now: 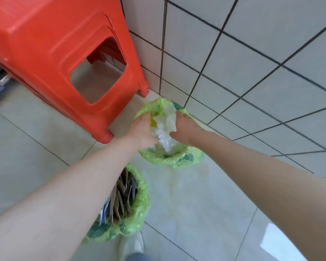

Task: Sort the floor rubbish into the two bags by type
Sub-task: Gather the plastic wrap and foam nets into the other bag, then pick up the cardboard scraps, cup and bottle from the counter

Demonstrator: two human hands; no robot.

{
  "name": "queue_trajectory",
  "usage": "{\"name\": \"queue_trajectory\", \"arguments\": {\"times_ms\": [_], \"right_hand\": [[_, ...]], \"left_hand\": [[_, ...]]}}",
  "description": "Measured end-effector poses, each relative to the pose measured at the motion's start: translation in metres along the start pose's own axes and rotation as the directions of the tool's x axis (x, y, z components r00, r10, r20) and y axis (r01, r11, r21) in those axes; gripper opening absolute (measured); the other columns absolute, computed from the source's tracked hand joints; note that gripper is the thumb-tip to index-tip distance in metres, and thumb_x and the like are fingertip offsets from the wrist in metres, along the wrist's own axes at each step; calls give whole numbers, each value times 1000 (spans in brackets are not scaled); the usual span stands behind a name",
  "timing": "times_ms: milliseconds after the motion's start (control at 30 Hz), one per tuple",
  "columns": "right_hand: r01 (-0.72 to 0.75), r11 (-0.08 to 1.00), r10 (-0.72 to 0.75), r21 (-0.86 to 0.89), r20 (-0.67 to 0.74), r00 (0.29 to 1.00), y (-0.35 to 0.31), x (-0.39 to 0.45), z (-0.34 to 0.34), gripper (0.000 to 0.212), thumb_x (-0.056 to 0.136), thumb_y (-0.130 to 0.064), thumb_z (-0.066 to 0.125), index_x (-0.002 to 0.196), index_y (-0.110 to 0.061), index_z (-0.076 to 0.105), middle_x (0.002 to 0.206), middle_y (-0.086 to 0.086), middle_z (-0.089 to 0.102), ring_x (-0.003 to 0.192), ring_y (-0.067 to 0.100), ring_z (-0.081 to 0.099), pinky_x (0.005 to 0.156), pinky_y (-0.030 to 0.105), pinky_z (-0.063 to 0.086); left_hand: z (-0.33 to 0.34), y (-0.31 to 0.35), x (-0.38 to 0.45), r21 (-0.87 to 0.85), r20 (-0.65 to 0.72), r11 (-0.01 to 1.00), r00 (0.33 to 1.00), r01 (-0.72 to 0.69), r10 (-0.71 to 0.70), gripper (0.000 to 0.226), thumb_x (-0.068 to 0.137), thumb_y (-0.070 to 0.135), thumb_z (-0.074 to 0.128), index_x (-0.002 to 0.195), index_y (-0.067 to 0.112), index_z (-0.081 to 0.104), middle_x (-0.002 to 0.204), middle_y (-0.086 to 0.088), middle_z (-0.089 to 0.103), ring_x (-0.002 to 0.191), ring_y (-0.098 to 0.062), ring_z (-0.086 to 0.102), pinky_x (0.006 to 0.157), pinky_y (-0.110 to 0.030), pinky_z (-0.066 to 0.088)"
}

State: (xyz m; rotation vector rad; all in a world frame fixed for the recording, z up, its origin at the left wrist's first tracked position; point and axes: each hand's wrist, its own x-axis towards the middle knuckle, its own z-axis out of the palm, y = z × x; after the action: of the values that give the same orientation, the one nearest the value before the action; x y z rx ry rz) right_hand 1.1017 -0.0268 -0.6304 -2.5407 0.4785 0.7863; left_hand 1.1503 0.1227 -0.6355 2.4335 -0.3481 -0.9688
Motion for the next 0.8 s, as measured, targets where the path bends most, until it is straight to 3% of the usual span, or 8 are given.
{"name": "queue_trajectory", "arguments": {"times_ms": [167, 233, 367, 433, 533, 600, 733, 800], "right_hand": [[-31, 999, 29, 31, 42, 999, -16, -73, -48, 54, 90, -14, 52, 139, -4, 33, 129, 18, 48, 119, 33, 48, 95, 38, 43], [-43, 998, 42, 36, 45, 998, -28, -101, -67, 55, 89, -15, 50, 140, -7, 35, 130, 15, 51, 118, 32, 50, 95, 38, 45], [-23, 999, 21, 41, 59, 998, -64, -160, -105, 53, 91, -19, 48, 142, -10, 36, 137, 13, 50, 124, 30, 48, 99, 35, 42], [12, 996, -14, 89, 29, 999, -86, -190, -123, 49, 92, -20, 47, 139, -11, 39, 136, 9, 52, 125, 27, 48, 100, 33, 41], [70, 982, -67, 177, -24, 997, -124, -235, -149, 43, 94, -21, 48, 136, -11, 44, 132, 6, 57, 123, 24, 52, 100, 32, 41], [102, 964, -90, 246, -60, 994, -149, -264, -162, 41, 93, -21, 50, 133, -11, 48, 128, 5, 60, 119, 22, 55, 100, 33, 43], [179, 921, -155, 345, -97, 983, -192, -320, -177, 35, 92, -18, 52, 126, -11, 53, 120, 4, 63, 114, 18, 57, 100, 34, 45], [220, 906, -201, 363, -89, 975, -212, -345, -182, 33, 92, -17, 53, 125, -12, 54, 119, 3, 63, 113, 16, 57, 99, 34, 46]], "left_hand": [[-45, 32, -65, -128, 16, 992, 1000, 6, -4, 67, 84, 11, 62, 145, 17, 35, 144, -6, 43, 124, -24, 49, 81, -20, 39], [-63, 40, -94, -122, 9, 992, 1000, 12, -11, 53, 87, 12, 60, 138, 14, 45, 141, -6, 48, 124, -23, 49, 85, -19, 36], [-95, 54, -162, -227, 12, 973, 999, 43, -42, 38, 86, 5, 55, 122, 16, 58, 128, -5, 57, 111, -24, 57, 95, -34, 46], [-112, 60, -199, -286, 6, 958, 1000, 25, -25, 33, 87, 4, 55, 118, 15, 60, 120, -2, 62, 109, -21, 59, 99, -35, 45], [-140, 70, -253, -343, -89, 939, 995, 19, -52, 23, 88, 9, 56, 107, 20, 62, 104, 5, 68, 99, -14, 63, 90, -26, 47], [-157, 75, -287, -399, -191, 916, 974, 33, -119, 17, 85, 14, 57, 96, 26, 63, 92, 8, 71, 90, -12, 65, 85, -30, 51], [-187, 88, -362, -489, -328, 863, 890, 126, -316, 12, 83, 20, 61, 91, 28, 64, 83, 8, 72, 83, -11, 66, 77, -29, 52], [-199, 91, -400, -569, -372, 814, 845, 119, -385, 10, 83, 18, 62, 90, 25, 65, 81, 7, 72, 81, -9, 67, 73, -20, 51]]}}
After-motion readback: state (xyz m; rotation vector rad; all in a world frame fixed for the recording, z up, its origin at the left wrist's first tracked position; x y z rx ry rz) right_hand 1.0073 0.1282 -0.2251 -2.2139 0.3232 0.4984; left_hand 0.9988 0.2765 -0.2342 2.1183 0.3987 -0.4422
